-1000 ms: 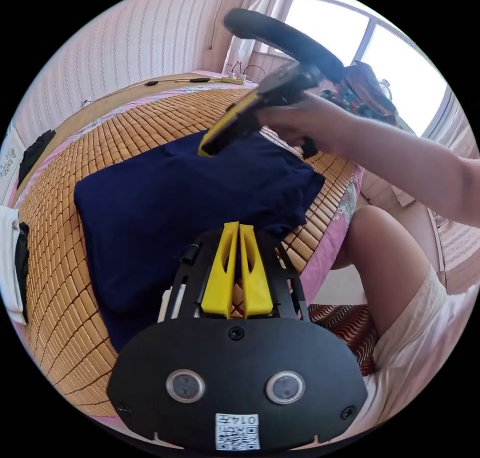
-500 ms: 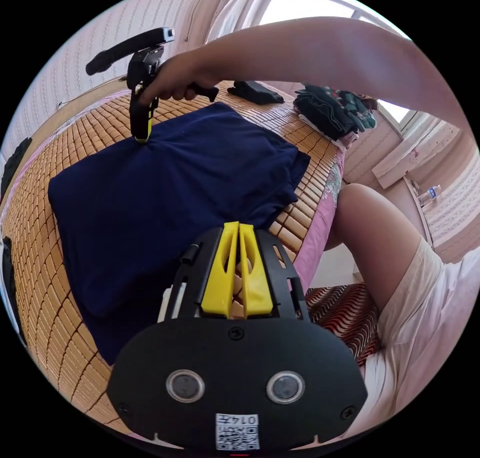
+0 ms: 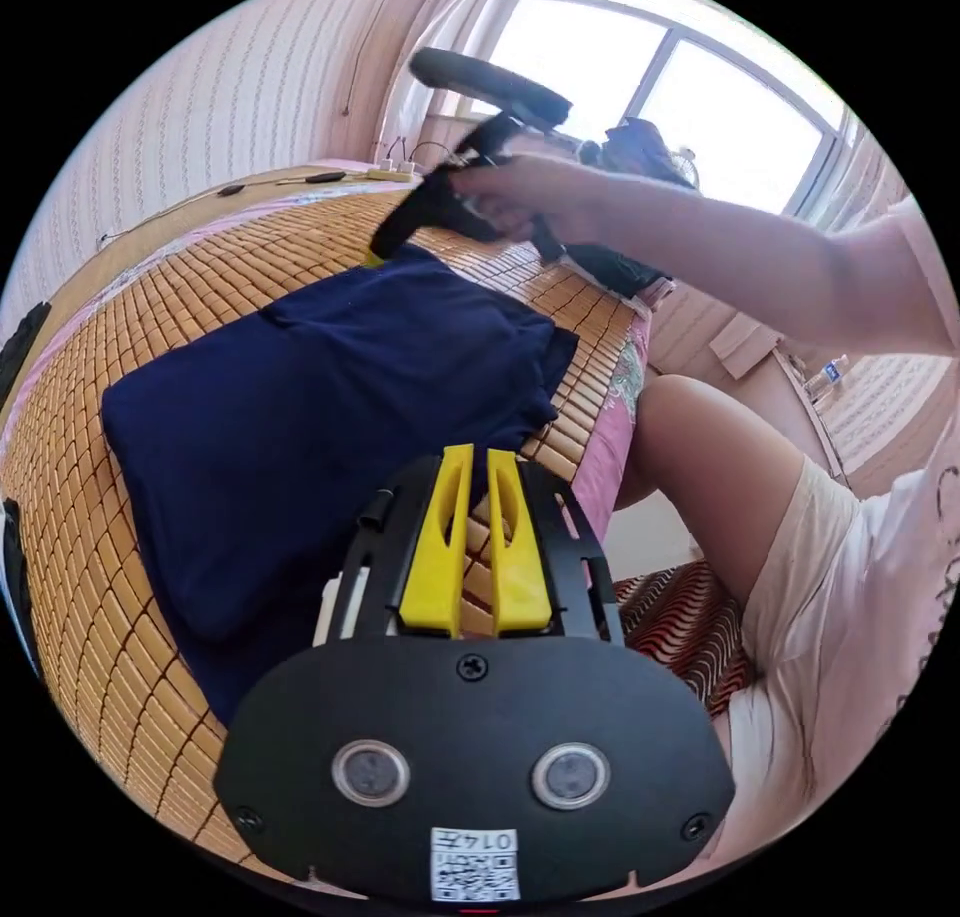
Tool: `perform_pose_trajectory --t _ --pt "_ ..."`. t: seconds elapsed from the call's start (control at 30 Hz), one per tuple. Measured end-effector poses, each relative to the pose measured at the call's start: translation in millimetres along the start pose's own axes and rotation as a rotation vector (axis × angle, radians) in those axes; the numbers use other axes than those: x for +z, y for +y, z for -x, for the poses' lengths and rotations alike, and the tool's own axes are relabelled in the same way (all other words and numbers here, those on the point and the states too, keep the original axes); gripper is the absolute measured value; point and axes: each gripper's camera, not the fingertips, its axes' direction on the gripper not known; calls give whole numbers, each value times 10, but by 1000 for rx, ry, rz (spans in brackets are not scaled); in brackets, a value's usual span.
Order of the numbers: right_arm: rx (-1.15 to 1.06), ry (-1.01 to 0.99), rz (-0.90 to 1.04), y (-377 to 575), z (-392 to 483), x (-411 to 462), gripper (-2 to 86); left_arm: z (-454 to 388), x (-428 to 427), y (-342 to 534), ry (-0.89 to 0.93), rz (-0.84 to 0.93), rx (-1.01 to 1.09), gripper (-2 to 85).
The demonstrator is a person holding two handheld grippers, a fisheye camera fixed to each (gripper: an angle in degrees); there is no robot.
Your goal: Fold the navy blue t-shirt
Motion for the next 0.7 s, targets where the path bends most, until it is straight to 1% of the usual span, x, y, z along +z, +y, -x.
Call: perform_pose_trajectory --t 0.03,0.1,0.17,0.2,0.23,0.3,0.37,0.43,0.57,0.63,0.7 --pt "35 2 13 182 -89 -4 91 -29 -37 -10 9 -17 3 45" --pt "165 -42 58 840 -408 22 125 -168 -136 -53 21 -73 15 69" --pt "240 -100 38 1227 -592 42 121 -297 -145 -100 15 -92 31 82" --pt "267 -148 24 1415 -691 74 100 -385 -116 -145 7 -94 37 89" --pt "275 -171 19 1490 -734 94 89 -433 -90 -174 10 -89 45 94" --pt "303 -221 -36 1724 -888 111 27 -629 68 -356 20 -41 63 108" --pt "324 -251 -87 1865 -1005 62 14 -808 186 -516 23 -32 92 117" --pt "332 -300 -141 1997 -1113 -8 7 -999 328 -707 -20 -41 130 131" --pt "333 -367 -192 2218 -1316 -99 0 -1336 702 -1237 -81 8 224 154" --pt "311 -372 -200 2277 -1347 -133 -1 -1410 920 -1415 -99 67 242 158" --pt "285 -417 -208 2363 -1371 -190 -1 -1491 1220 -1583 -91 166 252 139"
